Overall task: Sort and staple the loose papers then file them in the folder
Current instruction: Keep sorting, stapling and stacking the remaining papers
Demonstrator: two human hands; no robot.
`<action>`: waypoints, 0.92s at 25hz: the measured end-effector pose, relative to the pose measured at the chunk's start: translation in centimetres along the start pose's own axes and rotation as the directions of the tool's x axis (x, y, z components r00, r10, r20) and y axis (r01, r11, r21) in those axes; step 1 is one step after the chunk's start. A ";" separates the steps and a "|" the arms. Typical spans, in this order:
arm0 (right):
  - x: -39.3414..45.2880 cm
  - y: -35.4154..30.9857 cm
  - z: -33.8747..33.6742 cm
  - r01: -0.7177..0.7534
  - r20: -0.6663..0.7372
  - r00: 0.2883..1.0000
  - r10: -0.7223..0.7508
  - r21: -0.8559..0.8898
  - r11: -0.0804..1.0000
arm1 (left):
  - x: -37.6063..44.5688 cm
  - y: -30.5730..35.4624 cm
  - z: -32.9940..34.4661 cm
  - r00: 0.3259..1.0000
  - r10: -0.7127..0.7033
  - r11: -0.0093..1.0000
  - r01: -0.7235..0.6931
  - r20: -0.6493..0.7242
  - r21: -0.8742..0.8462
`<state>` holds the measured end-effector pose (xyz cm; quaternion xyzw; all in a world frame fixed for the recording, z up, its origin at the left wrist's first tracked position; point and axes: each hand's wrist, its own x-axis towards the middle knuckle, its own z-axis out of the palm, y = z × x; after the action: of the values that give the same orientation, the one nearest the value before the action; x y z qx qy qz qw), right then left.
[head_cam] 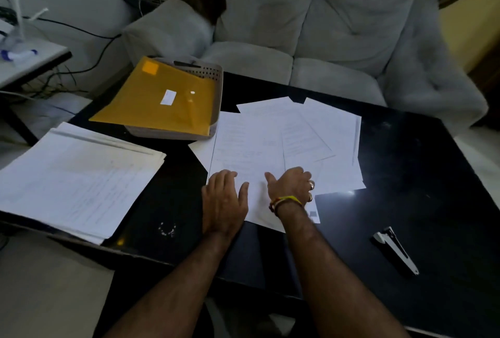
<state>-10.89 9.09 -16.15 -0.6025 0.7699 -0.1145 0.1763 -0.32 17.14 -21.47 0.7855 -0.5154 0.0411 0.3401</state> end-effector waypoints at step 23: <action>7.3 10.3 -7.8 0.028 -0.065 0.998 -0.001 0.416 0.909 | 2.0 1.6 -0.2 0.914 -0.365 0.798 0.405 0.177 -0.446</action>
<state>-24.75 4.32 -13.97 -0.5529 0.7285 -0.2963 0.2753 -0.73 15.32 -19.72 0.7677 -0.3524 -0.1881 0.5011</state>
